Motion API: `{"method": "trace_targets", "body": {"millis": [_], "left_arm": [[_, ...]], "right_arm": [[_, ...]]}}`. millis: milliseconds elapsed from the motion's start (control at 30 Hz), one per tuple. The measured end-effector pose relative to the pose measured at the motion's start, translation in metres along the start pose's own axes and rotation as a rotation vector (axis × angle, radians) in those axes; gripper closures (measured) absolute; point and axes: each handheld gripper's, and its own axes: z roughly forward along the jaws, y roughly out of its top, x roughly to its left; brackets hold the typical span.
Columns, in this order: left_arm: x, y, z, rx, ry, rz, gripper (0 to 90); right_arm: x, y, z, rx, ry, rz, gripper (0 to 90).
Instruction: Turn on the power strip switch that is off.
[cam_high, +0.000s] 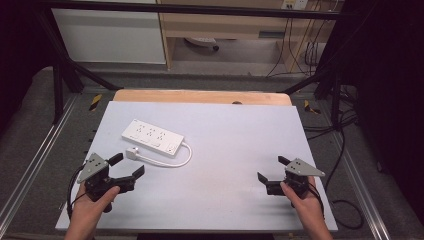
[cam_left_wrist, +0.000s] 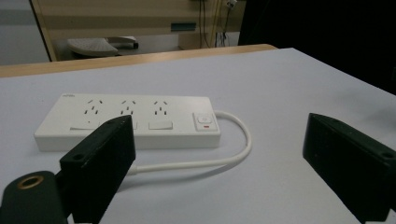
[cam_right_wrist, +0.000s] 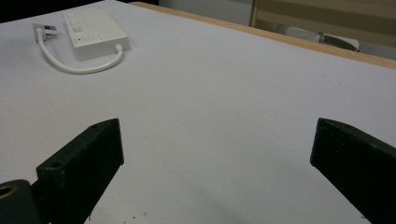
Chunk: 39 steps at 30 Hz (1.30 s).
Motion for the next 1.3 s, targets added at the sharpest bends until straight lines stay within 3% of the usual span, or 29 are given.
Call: {"method": "trace_targets", "body": {"millis": [700, 933, 1300], "left_arm": [[-0.013, 0.019, -0.008, -0.026, -0.019, 0.011, 10.7], [-0.013, 0.024, -0.007, -0.047, 0.006, -0.01, 16.6], [-0.011, 0.034, 0.001, -0.035, 0.019, -0.005, 32.2]], "right_arm": [[0.005, -0.001, -0.001, 0.02, -0.004, -0.002, 3.0], [0.005, -0.001, -0.001, 0.028, -0.008, 0.002, 3.0], [0.005, -0.003, -0.002, 0.035, -0.025, 0.021, 3.0]]}}
